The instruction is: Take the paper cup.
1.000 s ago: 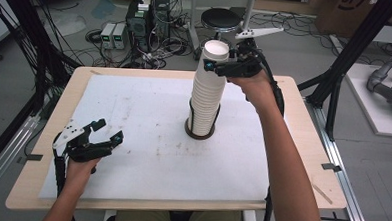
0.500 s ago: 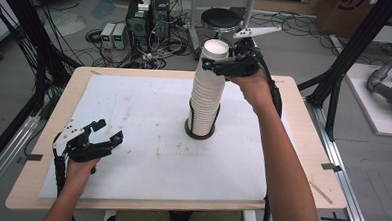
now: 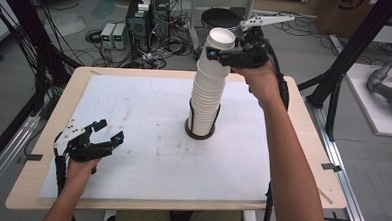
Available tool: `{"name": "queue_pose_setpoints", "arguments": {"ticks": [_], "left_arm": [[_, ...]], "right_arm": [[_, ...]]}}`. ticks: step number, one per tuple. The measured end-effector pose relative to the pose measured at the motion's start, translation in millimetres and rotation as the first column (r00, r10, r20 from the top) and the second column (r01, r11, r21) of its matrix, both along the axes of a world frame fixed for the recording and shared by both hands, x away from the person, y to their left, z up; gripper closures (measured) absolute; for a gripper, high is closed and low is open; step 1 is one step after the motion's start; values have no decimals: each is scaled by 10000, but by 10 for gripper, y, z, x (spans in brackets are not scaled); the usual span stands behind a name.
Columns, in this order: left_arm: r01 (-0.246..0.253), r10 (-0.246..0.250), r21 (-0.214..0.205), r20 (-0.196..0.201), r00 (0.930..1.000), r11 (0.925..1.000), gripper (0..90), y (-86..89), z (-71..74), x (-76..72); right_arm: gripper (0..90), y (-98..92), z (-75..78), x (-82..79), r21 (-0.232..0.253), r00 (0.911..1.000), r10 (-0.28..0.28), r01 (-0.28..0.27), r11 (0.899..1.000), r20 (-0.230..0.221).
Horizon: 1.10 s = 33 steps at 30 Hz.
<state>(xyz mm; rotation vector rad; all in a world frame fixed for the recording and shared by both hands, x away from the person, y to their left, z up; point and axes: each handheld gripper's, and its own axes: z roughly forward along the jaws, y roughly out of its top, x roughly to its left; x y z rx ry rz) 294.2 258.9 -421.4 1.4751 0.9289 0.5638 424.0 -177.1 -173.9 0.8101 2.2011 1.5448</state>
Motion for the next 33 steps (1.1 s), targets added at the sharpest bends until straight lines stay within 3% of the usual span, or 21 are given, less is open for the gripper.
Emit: {"name": "queue_pose_setpoints", "arguments": {"ticks": [13, 20, 23, 26, 33], "left_arm": [[47, -47, -81, -25, 10000, 10000, 139, 5, 0, -1], [124, -125, -164, -49, 9999, 9998, 139, -3, -4, 0], [178, -178, -285, -9, 9998, 9994, 139, -13, -7, -1], [310, -305, -419, 127, 9995, 9986, 136, -26, -6, -2], [467, -463, -367, 109, 9989, 9982, 132, -50, -8, -5]], "right_arm": [[207, -128, 336, -159, 467, 9975, -184, 152, 9988, 686], [207, -427, 409, -296, 796, 9934, -595, 518, 9955, 976], [207, -598, 371, -381, 882, 9915, -833, 746, 9933, 997], [207, -738, 273, -475, 495, 9885, -1035, 986, 9939, 1098], [207, -1006, -99, -721, 307, 9878, -1259, 1236, 9919, 919]]}}
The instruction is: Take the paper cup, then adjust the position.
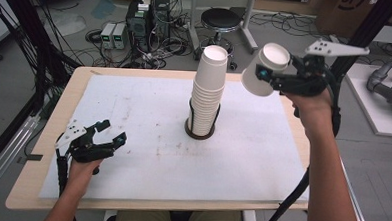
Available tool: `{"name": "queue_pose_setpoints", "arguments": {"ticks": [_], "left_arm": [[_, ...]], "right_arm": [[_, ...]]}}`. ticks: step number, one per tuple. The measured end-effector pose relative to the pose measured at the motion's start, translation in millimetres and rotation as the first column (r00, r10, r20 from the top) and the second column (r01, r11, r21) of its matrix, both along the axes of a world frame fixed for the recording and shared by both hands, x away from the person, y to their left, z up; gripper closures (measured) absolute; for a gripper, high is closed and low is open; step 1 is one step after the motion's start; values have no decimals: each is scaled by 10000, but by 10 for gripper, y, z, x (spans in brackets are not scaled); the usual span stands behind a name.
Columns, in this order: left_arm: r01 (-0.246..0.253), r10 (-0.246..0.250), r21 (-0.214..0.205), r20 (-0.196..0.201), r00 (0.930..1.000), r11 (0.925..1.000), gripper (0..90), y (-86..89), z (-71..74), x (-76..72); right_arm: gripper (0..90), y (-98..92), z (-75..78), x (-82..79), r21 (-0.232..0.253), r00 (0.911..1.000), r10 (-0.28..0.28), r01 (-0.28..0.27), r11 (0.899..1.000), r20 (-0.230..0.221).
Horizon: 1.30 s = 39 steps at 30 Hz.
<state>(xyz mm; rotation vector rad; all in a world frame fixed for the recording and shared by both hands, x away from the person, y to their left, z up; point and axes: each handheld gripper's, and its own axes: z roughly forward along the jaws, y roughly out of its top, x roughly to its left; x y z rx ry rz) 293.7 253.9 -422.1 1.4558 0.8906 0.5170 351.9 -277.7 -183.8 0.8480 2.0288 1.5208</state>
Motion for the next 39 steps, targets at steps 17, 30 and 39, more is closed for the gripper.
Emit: {"name": "queue_pose_setpoints", "arguments": {"ticks": [17, 30, 39], "left_arm": [[47, -48, 95, 79, 10000, 9999, 132, -43, -4, 14], [368, -414, 870, 516, 9978, 9955, 131, -145, 18, 6], [1352, -1379, 952, 223, 9902, 9862, 128, -258, 30, 4]], "right_arm": [[207, -49, -1355, -345, -288, 9943, 302, -333, 9990, -1020], [207, 40, -1498, -369, -345, 9908, 771, -813, 9961, -1108], [207, 119, -1518, -379, -394, 9857, 1147, -1204, 9919, -1236]]}}
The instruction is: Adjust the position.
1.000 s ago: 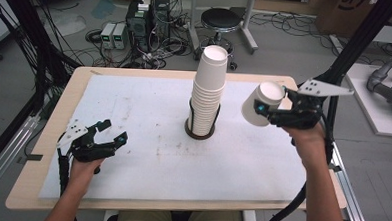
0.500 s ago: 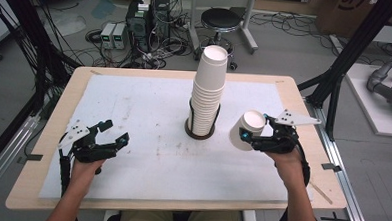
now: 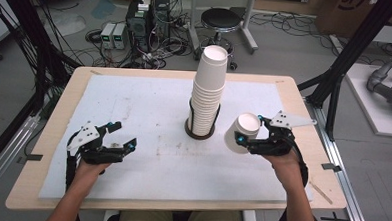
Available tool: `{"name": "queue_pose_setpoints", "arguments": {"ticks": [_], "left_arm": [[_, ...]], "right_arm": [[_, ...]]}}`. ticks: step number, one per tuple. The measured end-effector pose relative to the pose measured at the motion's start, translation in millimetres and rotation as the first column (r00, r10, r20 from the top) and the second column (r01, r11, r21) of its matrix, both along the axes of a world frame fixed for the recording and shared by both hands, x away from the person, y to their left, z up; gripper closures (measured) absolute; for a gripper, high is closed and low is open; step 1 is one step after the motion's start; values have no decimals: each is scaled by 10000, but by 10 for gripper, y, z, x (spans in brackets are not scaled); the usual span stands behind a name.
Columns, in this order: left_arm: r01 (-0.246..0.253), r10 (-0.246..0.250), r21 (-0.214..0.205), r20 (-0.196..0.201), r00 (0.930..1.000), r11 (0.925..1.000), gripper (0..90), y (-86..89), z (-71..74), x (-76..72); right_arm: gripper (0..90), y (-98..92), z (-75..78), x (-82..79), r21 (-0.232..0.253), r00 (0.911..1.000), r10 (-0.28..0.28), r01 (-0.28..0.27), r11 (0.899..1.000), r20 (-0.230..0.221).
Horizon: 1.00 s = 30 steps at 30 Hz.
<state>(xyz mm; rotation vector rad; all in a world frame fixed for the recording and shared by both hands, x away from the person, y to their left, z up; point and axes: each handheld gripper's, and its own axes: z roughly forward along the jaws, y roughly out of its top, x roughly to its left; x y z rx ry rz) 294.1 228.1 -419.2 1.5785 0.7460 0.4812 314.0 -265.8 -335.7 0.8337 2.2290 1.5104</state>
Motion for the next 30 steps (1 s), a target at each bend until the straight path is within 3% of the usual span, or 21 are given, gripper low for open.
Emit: {"name": "queue_pose_setpoints", "arguments": {"ticks": [4, 6, 8, 11, 13, 17, 20, 24, 30], "left_arm": [[268, -269, -52, -75, 9996, 9996, 126, -82, 44, -13], [50, -57, -160, -451, 9990, 9999, 129, -133, 43, -22], [126, -126, 8, -652, 9978, 9999, 129, -154, 34, -21], [-95, 106, 167, -646, 9979, 9998, 130, -147, 44, -23], [-251, 256, 147, -368, 9990, 9996, 129, -108, 58, -27], [-547, 559, 216, -578, 9968, 9983, 130, -70, 38, -20], [-228, 251, 283, -822, 9963, 9993, 130, -80, 29, -7], [136, -103, 426, -778, 9969, 9990, 127, -133, 31, -14], [599, -541, 648, -883, 9946, 9961, 25, -207, 43, -8]], "right_arm": [[207, 52, -20, 3, -110, 9998, 203, -204, 9997, -38], [207, 75, -36, -4, -163, 9996, 289, -290, 9994, -49], [207, 93, -47, -3, -190, 9993, 366, -368, 9991, -97], [207, 112, -55, 9, -212, 9990, 435, -437, 9988, -103], [207, 136, -65, 16, -237, 9986, 513, -517, 9984, -159], [207, 152, -71, 17, -223, 9982, 584, -587, 9980, -160], [207, 165, -74, 15, -201, 9978, 635, -638, 9978, -166], [207, 193, -73, 7, -202, 9975, 684, -688, 9974, -185], [206, 229, -75, 6, -210, 9968, 779, -782, 9967, -154]]}}
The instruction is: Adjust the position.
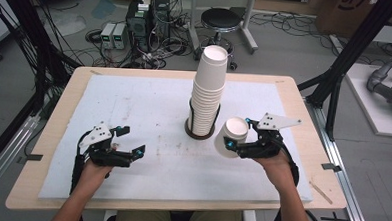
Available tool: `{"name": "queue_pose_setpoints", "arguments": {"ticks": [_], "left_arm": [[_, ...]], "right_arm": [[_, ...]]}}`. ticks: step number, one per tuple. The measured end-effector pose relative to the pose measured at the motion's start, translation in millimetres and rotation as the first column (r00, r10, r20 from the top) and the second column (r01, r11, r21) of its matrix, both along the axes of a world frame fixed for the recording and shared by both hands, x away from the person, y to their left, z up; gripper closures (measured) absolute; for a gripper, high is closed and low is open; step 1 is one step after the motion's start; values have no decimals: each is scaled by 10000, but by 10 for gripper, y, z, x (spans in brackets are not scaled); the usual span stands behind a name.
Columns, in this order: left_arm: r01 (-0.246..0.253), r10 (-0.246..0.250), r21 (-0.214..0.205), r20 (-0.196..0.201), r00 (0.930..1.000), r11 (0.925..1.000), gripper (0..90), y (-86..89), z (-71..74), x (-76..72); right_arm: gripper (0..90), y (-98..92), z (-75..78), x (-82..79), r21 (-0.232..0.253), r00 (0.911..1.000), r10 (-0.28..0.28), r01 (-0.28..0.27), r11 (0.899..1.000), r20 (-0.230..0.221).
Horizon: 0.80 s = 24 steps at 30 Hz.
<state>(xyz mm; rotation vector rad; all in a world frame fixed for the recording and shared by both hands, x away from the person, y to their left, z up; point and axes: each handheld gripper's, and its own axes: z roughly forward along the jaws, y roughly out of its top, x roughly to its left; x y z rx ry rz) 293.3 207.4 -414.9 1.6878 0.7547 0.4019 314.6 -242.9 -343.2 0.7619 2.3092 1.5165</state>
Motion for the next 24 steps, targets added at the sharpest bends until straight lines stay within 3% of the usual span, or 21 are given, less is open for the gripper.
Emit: {"name": "queue_pose_setpoints", "arguments": {"ticks": [5, 6, 14, 17, 19, 24], "left_arm": [[311, -310, 168, -63, 9995, 9994, 17, -59, -7, -7], [678, -677, 42, -175, 9976, 9977, 17, -82, -9, -12], [1165, -1164, -125, 91, 9932, 9931, 17, -276, 24, -61], [1500, -1498, 36, -252, 9884, 9887, 24, -426, 28, -48], [1777, -1776, 134, -42, 9841, 9840, 29, -503, 21, -62], [2246, -2245, 60, -95, 9744, 9744, 29, -665, 25, -49]], "right_arm": [[206, 12, -1, -7, 45, 10000, 5, -4, 10000, -44], [206, 22, 2, -11, 69, 10000, 47, -46, 10000, -26], [206, 170, -16, -27, -9, 9989, 458, -458, 9990, -75], [206, 246, -35, -33, -53, 9979, 648, -648, 9979, -71], [206, 283, -43, -34, -54, 9975, 710, -710, 9975, -36], [206, 364, -62, -37, 16, 9954, 956, -956, 9954, -99]]}}
